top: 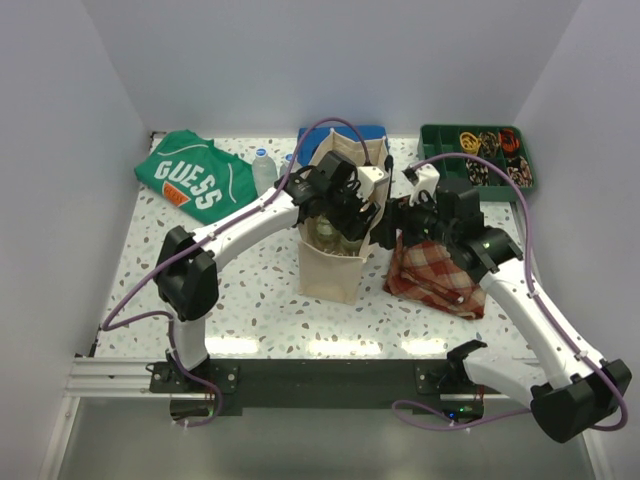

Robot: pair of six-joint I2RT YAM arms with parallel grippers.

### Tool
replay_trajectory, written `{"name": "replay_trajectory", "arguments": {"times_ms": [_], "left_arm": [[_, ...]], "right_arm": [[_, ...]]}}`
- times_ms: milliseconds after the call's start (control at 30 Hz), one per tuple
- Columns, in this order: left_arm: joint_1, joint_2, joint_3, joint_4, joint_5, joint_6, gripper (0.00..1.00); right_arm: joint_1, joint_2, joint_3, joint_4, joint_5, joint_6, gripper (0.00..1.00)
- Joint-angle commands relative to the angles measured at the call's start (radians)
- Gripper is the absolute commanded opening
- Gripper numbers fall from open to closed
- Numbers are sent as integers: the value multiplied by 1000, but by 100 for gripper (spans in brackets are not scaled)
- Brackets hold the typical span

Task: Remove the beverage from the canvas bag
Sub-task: Take out the drink from the canvas bag.

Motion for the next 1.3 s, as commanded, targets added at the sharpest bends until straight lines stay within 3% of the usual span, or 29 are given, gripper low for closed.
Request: {"name": "replay_trajectory", "arguments": {"times_ms": [0,133,867,1067,1200,1267], "left_arm": [[0,-43,0,43,-7,-5,74],[0,-40,3,40,-10,-3,70],[0,-32,-32,8,-36,-3,68],[-2,-32,-38,13,-33,-5,47],[-2,-28,-38,11,-28,-3,28],[-2,-26,-38,10,-30,-5,26]], "right_arm": [[1,-28,5,28,15,4,72],[3,-34,2,30,18,3,72],[3,-45,-5,34,29,-1,72],[3,-42,-5,36,30,1,72],[3,-43,-5,36,33,1,72],[1,-42,-5,36,35,1,72]]}}
